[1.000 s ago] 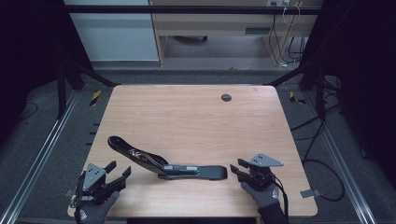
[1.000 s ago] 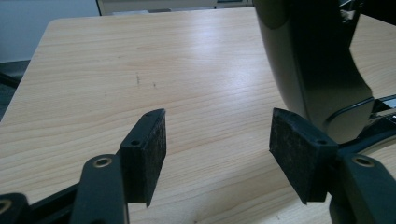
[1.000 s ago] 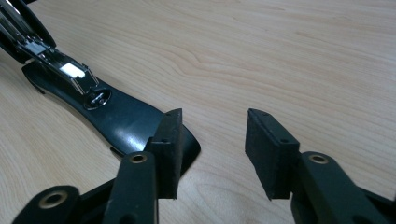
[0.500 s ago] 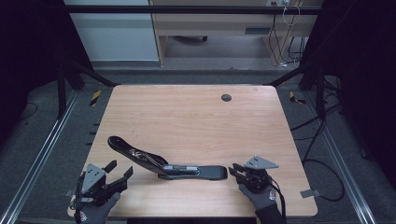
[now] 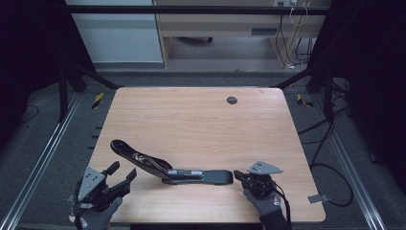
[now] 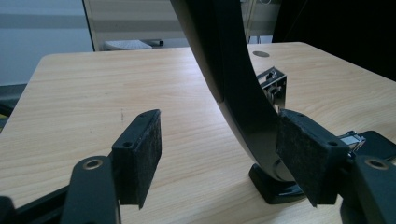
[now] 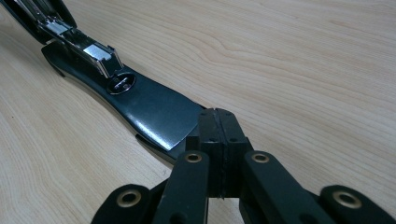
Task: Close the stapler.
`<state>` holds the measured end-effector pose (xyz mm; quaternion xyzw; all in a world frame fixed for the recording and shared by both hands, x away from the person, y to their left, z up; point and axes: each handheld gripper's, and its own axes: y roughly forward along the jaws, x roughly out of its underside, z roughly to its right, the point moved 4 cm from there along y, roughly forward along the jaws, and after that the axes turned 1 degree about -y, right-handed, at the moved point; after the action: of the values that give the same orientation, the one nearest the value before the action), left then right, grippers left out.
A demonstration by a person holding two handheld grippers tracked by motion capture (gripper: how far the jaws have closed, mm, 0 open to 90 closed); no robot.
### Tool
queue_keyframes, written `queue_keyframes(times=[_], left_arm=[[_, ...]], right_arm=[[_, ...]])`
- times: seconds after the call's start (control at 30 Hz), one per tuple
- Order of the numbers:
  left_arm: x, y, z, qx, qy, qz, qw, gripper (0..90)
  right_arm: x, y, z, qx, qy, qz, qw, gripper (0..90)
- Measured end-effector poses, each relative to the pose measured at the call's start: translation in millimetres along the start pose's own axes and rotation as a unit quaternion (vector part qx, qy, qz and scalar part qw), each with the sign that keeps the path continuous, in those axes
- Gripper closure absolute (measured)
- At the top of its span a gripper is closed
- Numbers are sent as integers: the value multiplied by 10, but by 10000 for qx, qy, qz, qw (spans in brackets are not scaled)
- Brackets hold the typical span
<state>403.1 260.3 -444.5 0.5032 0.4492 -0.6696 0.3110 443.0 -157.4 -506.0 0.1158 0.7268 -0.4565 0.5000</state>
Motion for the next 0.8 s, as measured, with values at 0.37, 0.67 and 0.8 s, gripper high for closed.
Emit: queue_keyframes(times=[0.37,0.67,0.8], left_arm=[[-150,64,23,-8,-88,149,9998,302],[-214,127,-30,-30,-208,179,9996,303],[-233,152,-50,-51,-238,198,9995,308]], right_arm=[[3,86,-72,-170,20,-67,9998,900],[8,170,-124,-246,-4,-161,9996,900],[2,193,-156,-304,-36,-186,9994,900]])
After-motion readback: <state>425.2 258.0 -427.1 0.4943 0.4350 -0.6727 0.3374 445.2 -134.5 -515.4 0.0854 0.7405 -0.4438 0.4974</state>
